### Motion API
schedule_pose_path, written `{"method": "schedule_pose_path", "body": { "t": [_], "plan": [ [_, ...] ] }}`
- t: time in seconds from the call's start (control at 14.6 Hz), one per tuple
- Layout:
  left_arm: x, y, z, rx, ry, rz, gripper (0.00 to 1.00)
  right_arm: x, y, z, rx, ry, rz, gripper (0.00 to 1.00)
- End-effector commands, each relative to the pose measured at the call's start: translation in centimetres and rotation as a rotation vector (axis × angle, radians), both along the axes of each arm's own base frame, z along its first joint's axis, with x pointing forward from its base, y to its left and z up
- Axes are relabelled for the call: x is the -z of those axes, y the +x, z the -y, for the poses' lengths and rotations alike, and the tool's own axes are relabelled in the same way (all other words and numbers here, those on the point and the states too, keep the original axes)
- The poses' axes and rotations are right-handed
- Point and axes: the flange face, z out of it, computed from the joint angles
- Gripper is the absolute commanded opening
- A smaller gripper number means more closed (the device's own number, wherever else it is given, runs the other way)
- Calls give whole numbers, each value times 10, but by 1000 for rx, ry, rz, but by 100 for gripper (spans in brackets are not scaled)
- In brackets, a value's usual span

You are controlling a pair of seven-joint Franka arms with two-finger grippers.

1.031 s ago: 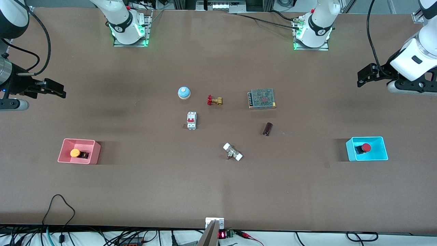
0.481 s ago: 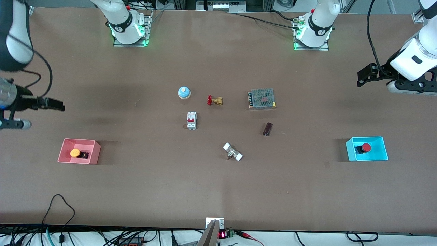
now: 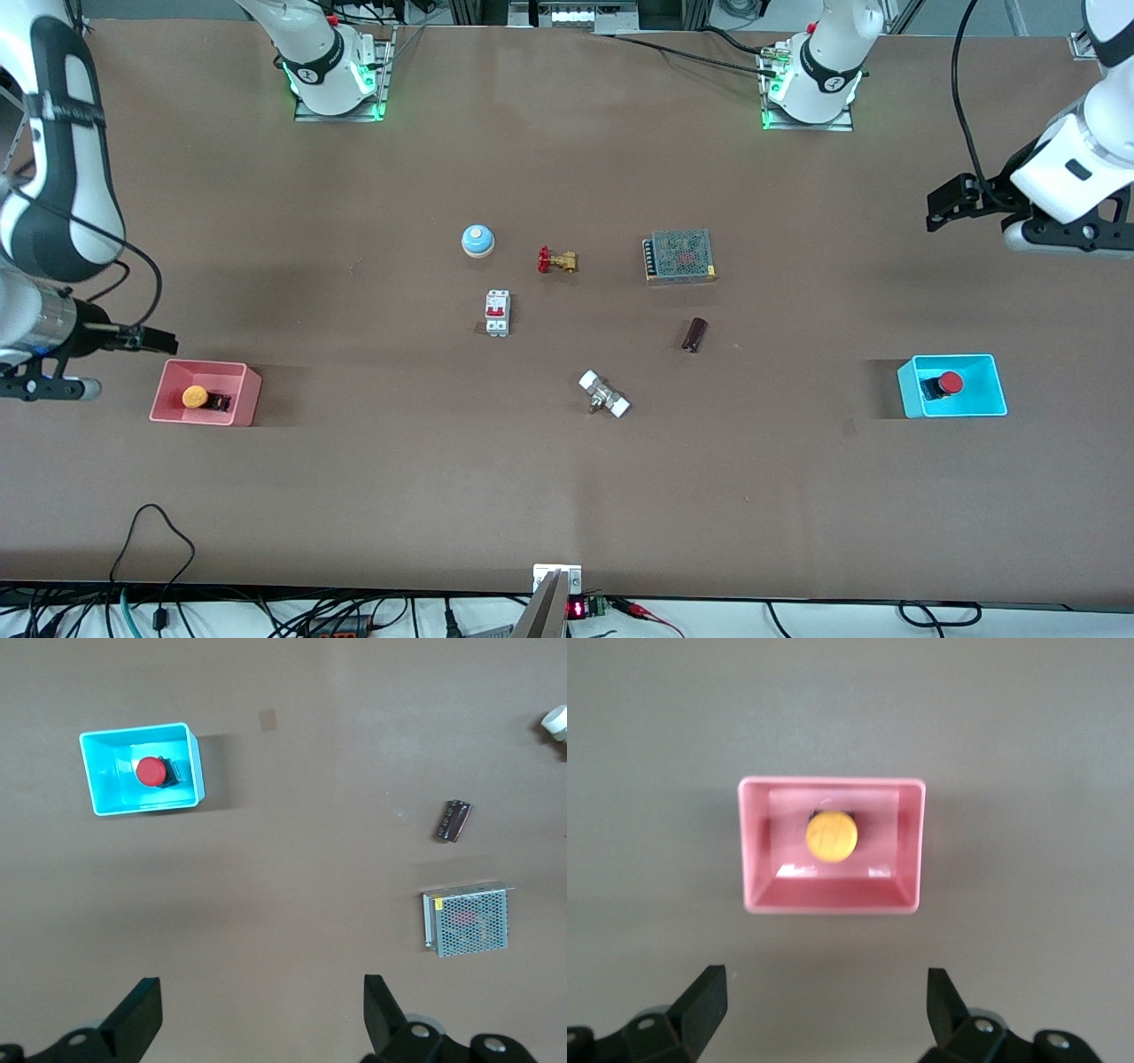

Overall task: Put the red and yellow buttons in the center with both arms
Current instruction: 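Lower both grippers and grasp the yellow and red buttons in the trays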

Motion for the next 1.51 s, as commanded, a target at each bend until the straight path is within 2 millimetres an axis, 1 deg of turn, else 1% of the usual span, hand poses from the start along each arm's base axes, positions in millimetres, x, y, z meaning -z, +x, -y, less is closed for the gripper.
{"method": "schedule_pose_path", "body": {
  "t": [0.0, 0.14, 0.21, 0.27, 0.34, 0.41, 0.48, 0.55, 0.69, 0.89, 0.96, 1.24, 1.31, 1.44],
  "plan": [
    [22, 33, -20, -23, -1, -34, 100, 27, 14, 7, -26, -3, 47, 100],
    [31, 52, -29, -31, 6, -37, 100, 49, 22, 7, -33, -7, 79, 100],
    [38, 59, -38, -29, 7, -43, 100, 57, 24, 7, -32, -8, 90, 100],
    [54, 66, -55, -25, 14, -56, 100, 68, 25, 7, -35, -8, 87, 100],
    [80, 76, -68, -26, 52, -76, 100, 76, 27, 8, -35, -10, 94, 100],
    [101, 89, -81, -21, 91, -45, 100, 85, 27, 8, -35, -10, 93, 100],
    [120, 100, -103, -40, 101, -6, 100, 92, 28, 7, -36, -10, 93, 100],
    [139, 106, -119, -58, 100, 7, 100, 99, 29, 7, -37, -11, 99, 100],
    [183, 118, -129, -65, 92, 14, 100, 107, 29, 7, -36, -11, 100, 100],
    [240, 126, -147, -80, 85, 24, 100, 122, 29, 0, -36, 0, 90, 100],
    [256, 128, -149, -81, 82, 24, 100, 126, 28, 0, -36, 1, 84, 100],
    [296, 129, -154, -82, 76, 36, 100, 134, 28, 0, -46, 2, 73, 100],
    [301, 126, -157, -86, 76, 41, 100, 136, 27, 0, -46, 3, 68, 100],
    [312, 122, -156, -84, 73, 56, 100, 139, 27, 0, -46, 3, 65, 98]
  ]
}}
